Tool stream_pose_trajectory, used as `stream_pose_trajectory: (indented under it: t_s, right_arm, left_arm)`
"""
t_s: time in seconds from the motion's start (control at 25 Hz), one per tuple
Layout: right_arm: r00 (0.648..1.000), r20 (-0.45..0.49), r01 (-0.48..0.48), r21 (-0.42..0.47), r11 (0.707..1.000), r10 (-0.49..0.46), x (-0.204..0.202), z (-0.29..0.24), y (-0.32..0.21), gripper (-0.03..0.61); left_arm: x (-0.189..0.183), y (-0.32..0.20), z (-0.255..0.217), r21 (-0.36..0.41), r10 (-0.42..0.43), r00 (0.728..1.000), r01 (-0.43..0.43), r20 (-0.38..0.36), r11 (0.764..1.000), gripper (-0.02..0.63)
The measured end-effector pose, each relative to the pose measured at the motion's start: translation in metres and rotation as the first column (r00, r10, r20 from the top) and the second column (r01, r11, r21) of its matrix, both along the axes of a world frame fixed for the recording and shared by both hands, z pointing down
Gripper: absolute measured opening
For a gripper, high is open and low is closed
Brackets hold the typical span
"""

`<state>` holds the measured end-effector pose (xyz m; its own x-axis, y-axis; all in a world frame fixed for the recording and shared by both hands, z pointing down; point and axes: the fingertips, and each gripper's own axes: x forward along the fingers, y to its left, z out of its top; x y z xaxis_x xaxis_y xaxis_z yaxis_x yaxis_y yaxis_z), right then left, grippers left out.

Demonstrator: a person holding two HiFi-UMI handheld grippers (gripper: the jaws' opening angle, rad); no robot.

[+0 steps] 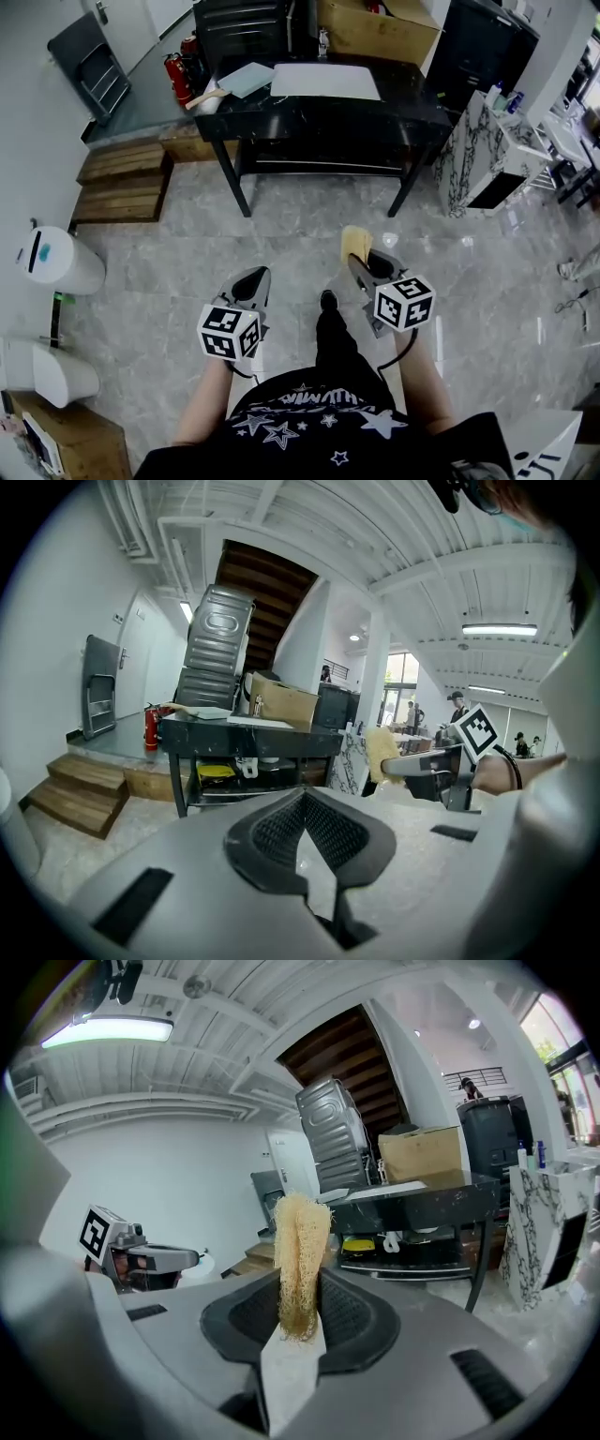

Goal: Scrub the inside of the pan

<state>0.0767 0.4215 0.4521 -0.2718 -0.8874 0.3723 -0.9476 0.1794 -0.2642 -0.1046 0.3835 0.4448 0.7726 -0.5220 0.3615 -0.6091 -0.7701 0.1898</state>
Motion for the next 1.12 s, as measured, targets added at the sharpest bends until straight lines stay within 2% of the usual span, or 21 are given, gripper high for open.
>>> stream_pose_trajectory:
  t_s: [0.2, 0.6, 0.92, 1.12]
  right_arm:
    - [1.0, 0.014, -0.007, -0.005, 1.0, 0.007, 0.053, 0.004, -0.071, 0.091]
    - [0.998, 0.05, 0.041, -0.033, 0.999, -0.039, 0.132, 0.006, -0.202, 0.091]
    - [0.994, 0.075, 0.082, -0.003, 0.997, -0.082, 0.19, -0.002, -0.27, 0.091]
    - [0.99, 0.092, 0.105, 0.019, 0.994, -0.106, 0.207, -0.004, -0.3, 0.092]
  left_arm:
    - [0.048, -0.068, -0.001, 0.005, 0.005, 1.0, -0.005, 0.004, 1.0, 0.008]
    - [0.118, -0.184, 0.001, -0.036, -0.06, 0.998, 0.062, 0.033, 0.997, 0.008]
    - [0.179, -0.249, -0.002, -0.035, -0.091, 0.995, 0.092, 0.05, 0.995, 0.008]
    - [0.201, -0.28, -0.008, -0.02, -0.126, 0.991, 0.127, 0.044, 0.992, 0.008]
